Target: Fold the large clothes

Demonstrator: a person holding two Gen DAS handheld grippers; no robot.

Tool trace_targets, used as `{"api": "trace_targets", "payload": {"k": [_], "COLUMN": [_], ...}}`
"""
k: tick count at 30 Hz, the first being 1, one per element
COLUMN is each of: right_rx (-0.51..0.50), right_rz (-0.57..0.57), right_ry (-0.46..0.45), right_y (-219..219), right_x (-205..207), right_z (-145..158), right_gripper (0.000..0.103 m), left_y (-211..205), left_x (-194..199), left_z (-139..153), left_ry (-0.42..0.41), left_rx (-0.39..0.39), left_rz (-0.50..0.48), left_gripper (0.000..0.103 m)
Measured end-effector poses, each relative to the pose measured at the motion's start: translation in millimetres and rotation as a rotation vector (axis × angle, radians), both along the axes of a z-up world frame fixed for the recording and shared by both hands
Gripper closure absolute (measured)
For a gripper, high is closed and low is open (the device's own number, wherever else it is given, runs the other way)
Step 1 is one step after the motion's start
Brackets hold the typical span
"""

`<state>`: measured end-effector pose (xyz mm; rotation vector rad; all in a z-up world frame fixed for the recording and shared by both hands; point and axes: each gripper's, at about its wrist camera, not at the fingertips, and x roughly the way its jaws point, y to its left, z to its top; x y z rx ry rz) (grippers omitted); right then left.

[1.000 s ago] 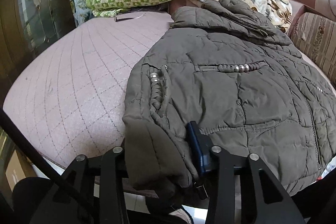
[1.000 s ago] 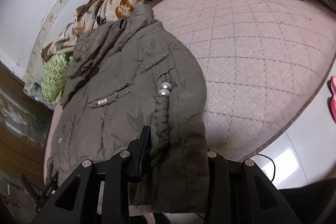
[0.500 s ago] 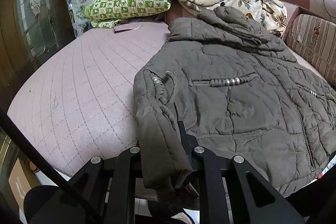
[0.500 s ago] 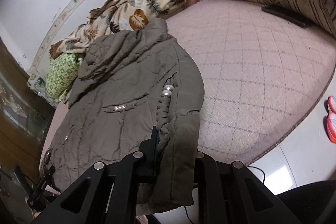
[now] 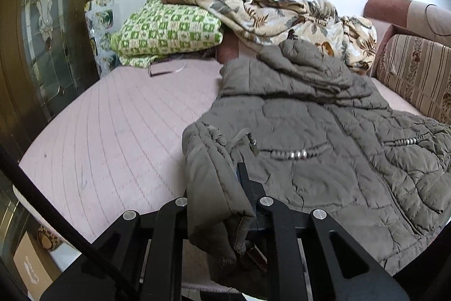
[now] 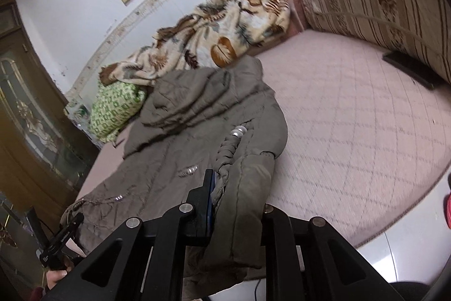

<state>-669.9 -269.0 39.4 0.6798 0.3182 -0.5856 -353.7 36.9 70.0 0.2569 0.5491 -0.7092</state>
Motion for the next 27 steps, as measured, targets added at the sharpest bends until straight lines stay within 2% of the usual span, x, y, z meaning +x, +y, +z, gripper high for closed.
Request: {"api": "trace_targets", "payload": {"k": [5,14,27], "right_rx": [-0.038,-0.069,-0.015], "right_rz": [0.019,0.04,0.032], "right_ry": [-0.026,-0.061,-0.162], "right_y": [-4.6,-11.9,-35.8], "right_x": [3.6,12.0,18.9], "right_z": [16.1,40.3,69.6], "right_gripper": [0.088,0.088,0.088], "left_y": [-9.6,-19.2,-36.3], "left_x": [2.3,12.3,38.1], "left_z": [18.9,40.9,74.1], "left_ry": [-0.035,-0.046,-0.014], "left_rx": [-0.018,-0.049,-0.117], "left_rz": [-0.01,-0.011,0.004], "left_gripper": [0.087,0.087,0.087]}}
